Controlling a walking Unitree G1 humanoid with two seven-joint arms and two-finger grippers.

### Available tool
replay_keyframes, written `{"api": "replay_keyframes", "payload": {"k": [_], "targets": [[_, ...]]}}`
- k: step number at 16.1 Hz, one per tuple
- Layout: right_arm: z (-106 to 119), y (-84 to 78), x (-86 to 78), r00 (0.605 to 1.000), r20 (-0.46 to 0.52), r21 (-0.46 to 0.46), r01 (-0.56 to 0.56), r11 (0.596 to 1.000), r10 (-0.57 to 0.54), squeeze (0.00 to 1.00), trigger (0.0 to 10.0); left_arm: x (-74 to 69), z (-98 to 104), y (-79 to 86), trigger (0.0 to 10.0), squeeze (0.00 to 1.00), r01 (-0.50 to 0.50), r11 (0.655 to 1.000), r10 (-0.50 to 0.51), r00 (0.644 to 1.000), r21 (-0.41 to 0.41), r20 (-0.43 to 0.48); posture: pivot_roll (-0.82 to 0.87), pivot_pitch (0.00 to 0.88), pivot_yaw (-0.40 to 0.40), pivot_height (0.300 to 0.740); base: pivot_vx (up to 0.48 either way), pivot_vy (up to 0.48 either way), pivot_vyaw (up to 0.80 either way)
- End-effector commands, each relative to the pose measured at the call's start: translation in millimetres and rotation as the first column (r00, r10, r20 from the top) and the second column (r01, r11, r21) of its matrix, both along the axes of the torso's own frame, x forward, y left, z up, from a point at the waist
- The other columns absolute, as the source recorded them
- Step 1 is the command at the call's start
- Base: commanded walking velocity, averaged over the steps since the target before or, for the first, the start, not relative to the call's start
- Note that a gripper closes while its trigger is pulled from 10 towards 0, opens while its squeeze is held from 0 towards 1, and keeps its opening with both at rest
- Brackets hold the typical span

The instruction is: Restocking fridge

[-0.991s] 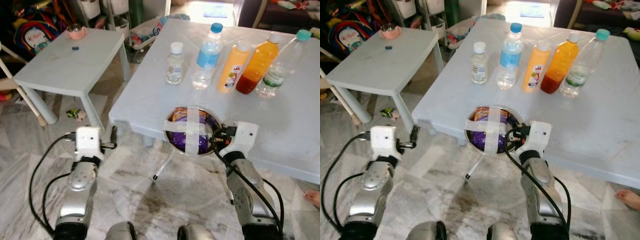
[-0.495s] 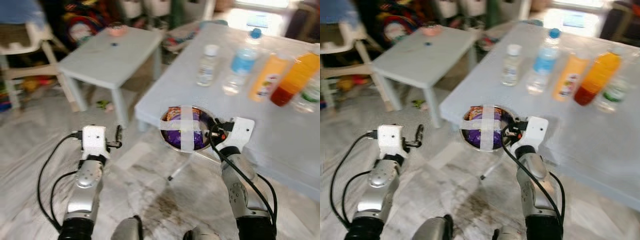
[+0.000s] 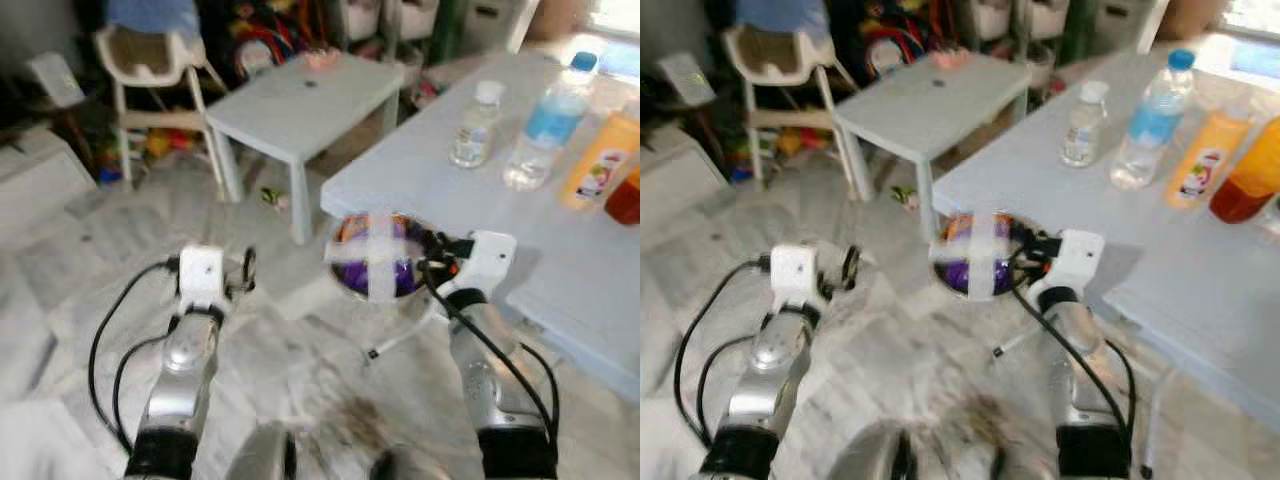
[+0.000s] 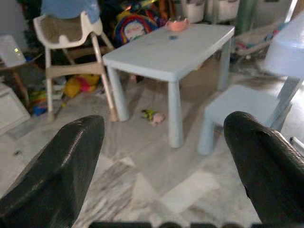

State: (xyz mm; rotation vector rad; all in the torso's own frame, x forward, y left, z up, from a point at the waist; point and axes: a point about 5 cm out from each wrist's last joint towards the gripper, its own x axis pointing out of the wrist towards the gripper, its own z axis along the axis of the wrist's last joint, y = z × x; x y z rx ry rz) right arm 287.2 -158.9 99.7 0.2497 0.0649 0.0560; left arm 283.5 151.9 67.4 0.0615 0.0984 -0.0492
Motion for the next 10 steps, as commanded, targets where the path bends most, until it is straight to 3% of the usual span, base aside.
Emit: {"api": "replay_keyframes", "payload": {"k": [1,10], "targets": [[2.1,4.3,1.4,1.000,0.015,0.002,-0.019,1.000,0.019,0.00,10.0,3.0,3.2,0.4,10.0,0.00,0.011,1.000,-0.012,1.000,0.020,0.013,-0.13,0.000,0.075,0.740,0.000,0.000,0.80],[4.3,19.8,10.5,0.995,0.027,0.013,-0.097,0.995,0.096,0.00,10.0,6.1,0.1,-1.6,10.0,0.00,0.011,0.998,-0.012,1.000,0.054,0.013,-0.09,0.000,0.051,0.740,0.000,0.000,0.80]]}}
